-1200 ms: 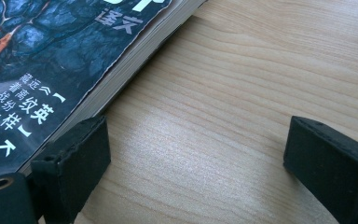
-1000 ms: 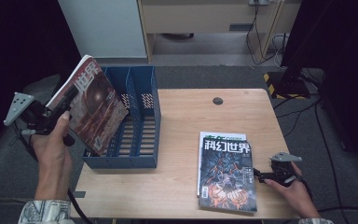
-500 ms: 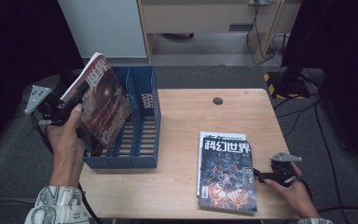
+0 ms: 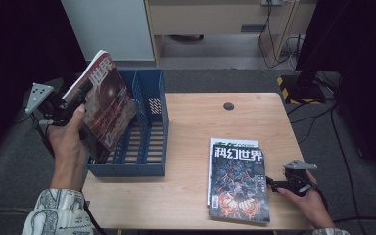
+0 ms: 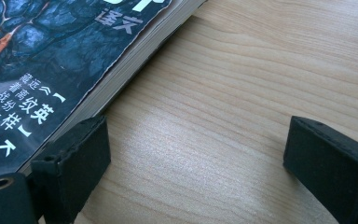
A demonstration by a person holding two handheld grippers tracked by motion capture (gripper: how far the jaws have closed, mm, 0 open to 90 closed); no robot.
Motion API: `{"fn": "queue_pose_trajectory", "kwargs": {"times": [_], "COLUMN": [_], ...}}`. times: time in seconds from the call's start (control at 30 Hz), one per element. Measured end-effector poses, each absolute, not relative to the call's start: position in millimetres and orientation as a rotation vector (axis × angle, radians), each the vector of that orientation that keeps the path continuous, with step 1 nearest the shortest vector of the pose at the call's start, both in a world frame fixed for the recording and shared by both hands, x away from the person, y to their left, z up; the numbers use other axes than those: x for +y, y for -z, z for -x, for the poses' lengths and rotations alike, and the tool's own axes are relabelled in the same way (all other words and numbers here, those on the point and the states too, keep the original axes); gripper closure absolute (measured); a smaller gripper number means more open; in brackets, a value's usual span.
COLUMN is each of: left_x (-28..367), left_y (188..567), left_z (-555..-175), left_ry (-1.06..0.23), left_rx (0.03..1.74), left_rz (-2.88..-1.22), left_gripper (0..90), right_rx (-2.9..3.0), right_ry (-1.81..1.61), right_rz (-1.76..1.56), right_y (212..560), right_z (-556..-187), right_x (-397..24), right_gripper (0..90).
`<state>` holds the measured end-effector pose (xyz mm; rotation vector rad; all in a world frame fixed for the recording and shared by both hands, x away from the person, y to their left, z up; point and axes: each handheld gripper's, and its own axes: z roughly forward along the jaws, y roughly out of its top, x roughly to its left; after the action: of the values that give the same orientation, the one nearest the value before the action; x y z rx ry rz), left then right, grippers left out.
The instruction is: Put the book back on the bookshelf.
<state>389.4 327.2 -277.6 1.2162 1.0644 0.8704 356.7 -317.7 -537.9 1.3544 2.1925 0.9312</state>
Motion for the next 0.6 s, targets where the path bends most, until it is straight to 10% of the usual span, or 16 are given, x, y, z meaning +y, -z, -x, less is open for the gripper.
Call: {"fn": "queue_pose_trajectory", "kwargs": {"times": [0.6], "left_x": [327.9], "left_y": [294.8], "left_z": [-396.0], "left_ry": [-0.841], "left_rx": [1.103], "left_rz": [-1.168], "left_gripper": [83.7], "right_rx": [2.193], "right_ry": [-0.932], "right_rz": [-1.355], "right_y": [537.9], "right_z": [-356.8], "right_x": [-317.7], "right_gripper": [7.6]}}
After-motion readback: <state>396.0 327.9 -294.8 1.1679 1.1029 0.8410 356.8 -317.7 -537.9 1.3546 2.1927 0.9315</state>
